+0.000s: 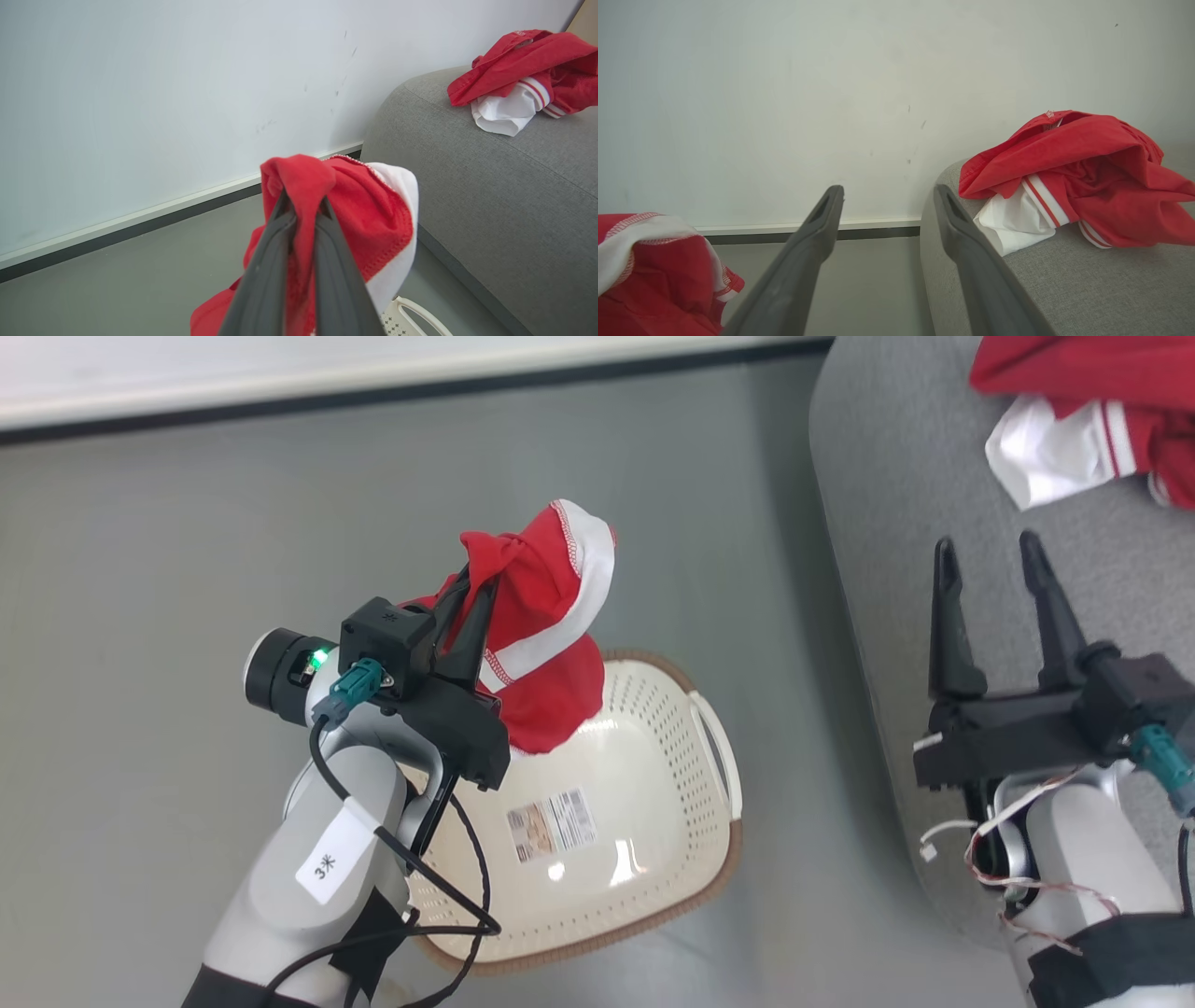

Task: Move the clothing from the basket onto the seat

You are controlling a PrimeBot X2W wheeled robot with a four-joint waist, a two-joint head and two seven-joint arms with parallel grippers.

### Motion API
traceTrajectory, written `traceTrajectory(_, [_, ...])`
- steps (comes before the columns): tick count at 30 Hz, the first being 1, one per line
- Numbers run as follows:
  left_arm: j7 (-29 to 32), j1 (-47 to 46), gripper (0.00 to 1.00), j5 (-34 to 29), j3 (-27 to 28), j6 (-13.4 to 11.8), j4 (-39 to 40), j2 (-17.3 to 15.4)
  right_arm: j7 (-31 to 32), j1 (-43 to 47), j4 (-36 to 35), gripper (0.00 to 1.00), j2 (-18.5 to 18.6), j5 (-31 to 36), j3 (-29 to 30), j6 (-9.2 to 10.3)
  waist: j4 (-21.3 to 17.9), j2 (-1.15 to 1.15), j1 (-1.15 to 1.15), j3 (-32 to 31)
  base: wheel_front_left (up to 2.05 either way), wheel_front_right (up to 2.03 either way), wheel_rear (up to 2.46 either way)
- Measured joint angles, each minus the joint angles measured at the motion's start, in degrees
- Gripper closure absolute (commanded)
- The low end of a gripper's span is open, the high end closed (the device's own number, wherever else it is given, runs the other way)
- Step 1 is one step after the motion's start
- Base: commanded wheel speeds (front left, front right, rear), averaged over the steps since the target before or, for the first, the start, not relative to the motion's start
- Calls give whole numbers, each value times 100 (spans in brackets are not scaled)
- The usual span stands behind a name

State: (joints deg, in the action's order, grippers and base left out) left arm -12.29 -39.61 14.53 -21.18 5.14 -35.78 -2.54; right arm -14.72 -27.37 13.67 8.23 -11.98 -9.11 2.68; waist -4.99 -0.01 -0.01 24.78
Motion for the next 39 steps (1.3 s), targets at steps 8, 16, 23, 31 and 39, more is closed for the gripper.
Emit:
traceTrajectory(8, [1, 147, 100, 145, 25, 52, 96, 8, 0, 425, 202, 0, -15, 44, -55, -20, 144, 0, 0, -700, 0, 0, 0])
traceTrajectory(16, [69, 428, 100, 308, 3, 100, 141, -8, 1, 784, 441, 0, -67, 43, -162, -120, 285, 0, 0, -1392, 0, 0, 0])
traceTrajectory(23, [204, 745, 100, 370, -66, 143, 221, -29, 1, 990, 725, 0, -151, 45, -424, -269, 405, 0, 1, -1999, 0, 0, 0])
traceTrajectory(31, [497, 1104, 100, 408, -210, 147, 706, -59, 10, 1147, 953, 0, -333, 152, -1163, -647, 525, 0, 0, -2677, 0, 0, 0])
traceTrajectory(39, [802, 1191, 100, 524, -356, 148, 1260, -59, 163, 809, 1356, 0, -407, 264, -1856, -876, 645, 0, 1, -2896, 0, 0, 0])
